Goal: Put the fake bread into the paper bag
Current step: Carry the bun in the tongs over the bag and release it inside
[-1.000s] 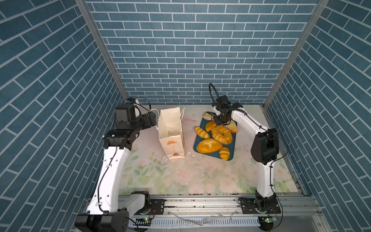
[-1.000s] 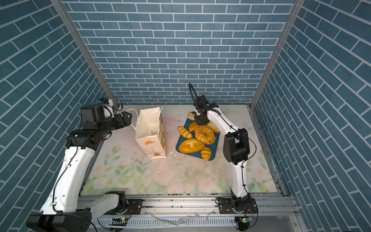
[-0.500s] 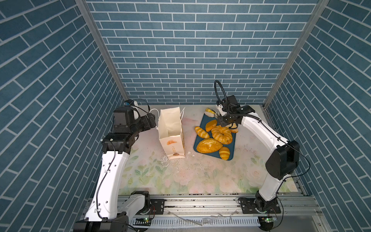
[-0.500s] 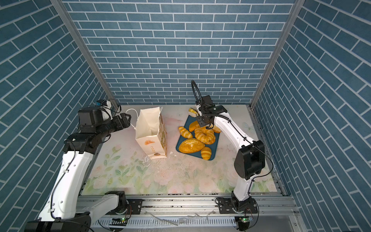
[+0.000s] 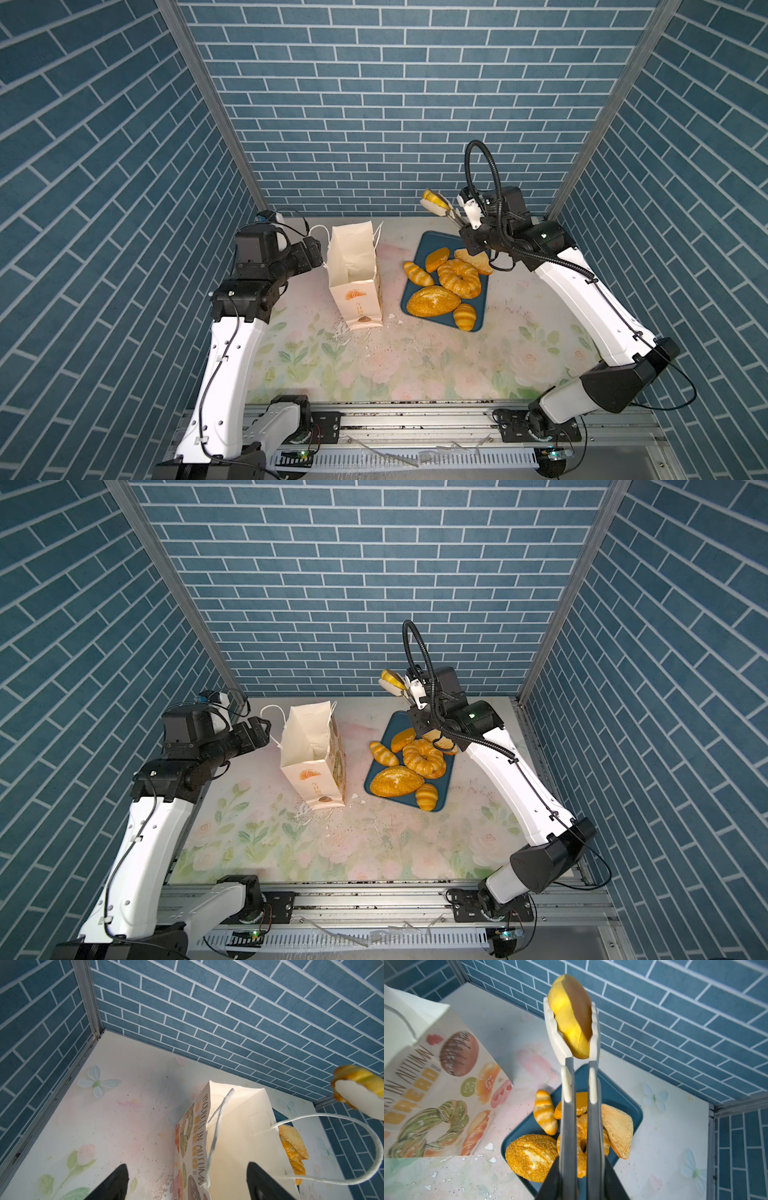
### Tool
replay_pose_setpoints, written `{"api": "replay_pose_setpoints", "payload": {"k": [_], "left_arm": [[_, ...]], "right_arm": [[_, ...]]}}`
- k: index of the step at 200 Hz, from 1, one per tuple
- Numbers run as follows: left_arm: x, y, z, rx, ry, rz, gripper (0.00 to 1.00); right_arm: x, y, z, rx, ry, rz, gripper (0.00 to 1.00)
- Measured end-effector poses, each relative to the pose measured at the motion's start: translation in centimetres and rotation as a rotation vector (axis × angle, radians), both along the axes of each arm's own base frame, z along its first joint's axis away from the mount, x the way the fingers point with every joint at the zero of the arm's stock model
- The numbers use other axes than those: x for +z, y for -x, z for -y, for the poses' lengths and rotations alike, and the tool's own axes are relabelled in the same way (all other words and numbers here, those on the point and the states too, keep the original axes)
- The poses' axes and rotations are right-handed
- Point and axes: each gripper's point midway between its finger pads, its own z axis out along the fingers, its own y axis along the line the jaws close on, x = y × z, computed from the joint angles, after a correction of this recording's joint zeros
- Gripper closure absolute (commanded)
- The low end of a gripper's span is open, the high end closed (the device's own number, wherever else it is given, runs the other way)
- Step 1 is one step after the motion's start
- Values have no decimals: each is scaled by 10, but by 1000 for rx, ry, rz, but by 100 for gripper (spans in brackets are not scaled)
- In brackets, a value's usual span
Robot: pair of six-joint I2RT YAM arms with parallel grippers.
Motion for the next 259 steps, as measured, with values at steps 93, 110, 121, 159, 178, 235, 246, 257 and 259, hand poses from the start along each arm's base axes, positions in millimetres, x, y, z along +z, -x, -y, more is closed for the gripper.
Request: {"api": "replay_pose_setpoints", "payload": {"k": [93,110,121,159,178,235,246,257,259], "left_arm": [[-13,-4,6,-9,48,-38,15],[-13,-6,8,-16,58,-38,15],[-14,-7,10,-23,66,-41,15],[-14,-10,12,-27,89,-41,15],[-12,-11,12,-24,91,-33,15],[-6,-8,12,-27,93,-14,14],[-6,-8,13,-30,94,-15,14],[-6,-8,13,-33,95,-15,14],[-6,-8,13,-33,95,-15,14]], "right_arm": [[74,57,-87,298,-27,187,78],[69,64,-101,340,-10,186,78],[63,69,-112,373,11,180,78],[33,87,-146,477,94,146,77],[20,94,-154,511,129,126,77],[4,97,-158,532,185,101,74],[-1,98,-158,532,202,93,73],[-6,99,-159,536,221,88,71],[-7,99,-159,537,226,86,71]]}}
